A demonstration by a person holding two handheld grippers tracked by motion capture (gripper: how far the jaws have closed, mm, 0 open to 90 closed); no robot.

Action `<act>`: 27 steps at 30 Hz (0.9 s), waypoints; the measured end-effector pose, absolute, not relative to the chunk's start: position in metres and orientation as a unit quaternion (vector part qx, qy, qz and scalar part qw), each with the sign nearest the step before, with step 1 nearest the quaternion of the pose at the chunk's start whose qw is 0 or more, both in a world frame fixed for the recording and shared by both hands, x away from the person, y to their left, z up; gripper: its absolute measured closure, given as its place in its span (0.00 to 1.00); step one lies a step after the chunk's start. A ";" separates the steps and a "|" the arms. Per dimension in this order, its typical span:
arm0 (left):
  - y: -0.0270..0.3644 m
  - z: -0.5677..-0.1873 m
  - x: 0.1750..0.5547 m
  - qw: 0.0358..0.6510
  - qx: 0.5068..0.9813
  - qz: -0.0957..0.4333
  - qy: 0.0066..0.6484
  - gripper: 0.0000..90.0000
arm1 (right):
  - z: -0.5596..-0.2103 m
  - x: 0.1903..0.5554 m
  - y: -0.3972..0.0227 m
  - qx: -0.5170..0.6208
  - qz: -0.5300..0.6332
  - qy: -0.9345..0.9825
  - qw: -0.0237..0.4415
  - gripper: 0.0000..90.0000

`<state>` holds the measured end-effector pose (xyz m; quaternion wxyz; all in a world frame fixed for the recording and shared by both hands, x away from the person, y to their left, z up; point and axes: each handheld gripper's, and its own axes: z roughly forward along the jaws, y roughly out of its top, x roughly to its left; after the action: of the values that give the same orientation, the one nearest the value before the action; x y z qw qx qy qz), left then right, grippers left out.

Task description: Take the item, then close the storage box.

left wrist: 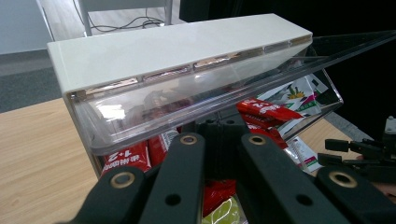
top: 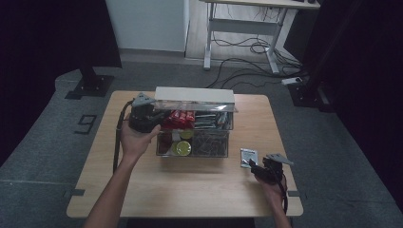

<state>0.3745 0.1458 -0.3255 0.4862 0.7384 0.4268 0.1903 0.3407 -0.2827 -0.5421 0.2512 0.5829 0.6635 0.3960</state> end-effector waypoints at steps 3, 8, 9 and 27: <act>0.145 -0.326 0.374 0.487 0.738 0.191 0.427 1.00 | -0.540 0.337 -0.282 0.576 0.407 0.663 0.251 0.41; 0.145 -0.326 0.374 0.489 0.737 0.191 0.426 1.00 | -0.537 0.334 -0.282 0.569 0.417 0.661 0.254 0.43; 0.145 -0.326 0.373 0.489 0.737 0.191 0.426 1.00 | -0.537 0.333 -0.282 0.569 0.418 0.661 0.254 0.43; 0.154 -0.329 0.364 0.497 0.734 0.180 0.426 1.00 | -0.535 0.323 -0.282 0.566 0.434 0.653 0.253 0.49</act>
<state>0.3640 0.1539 -0.3291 0.4974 0.7339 0.4262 0.1799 0.3225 -0.2820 -0.5346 0.2535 0.5663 0.6534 0.4338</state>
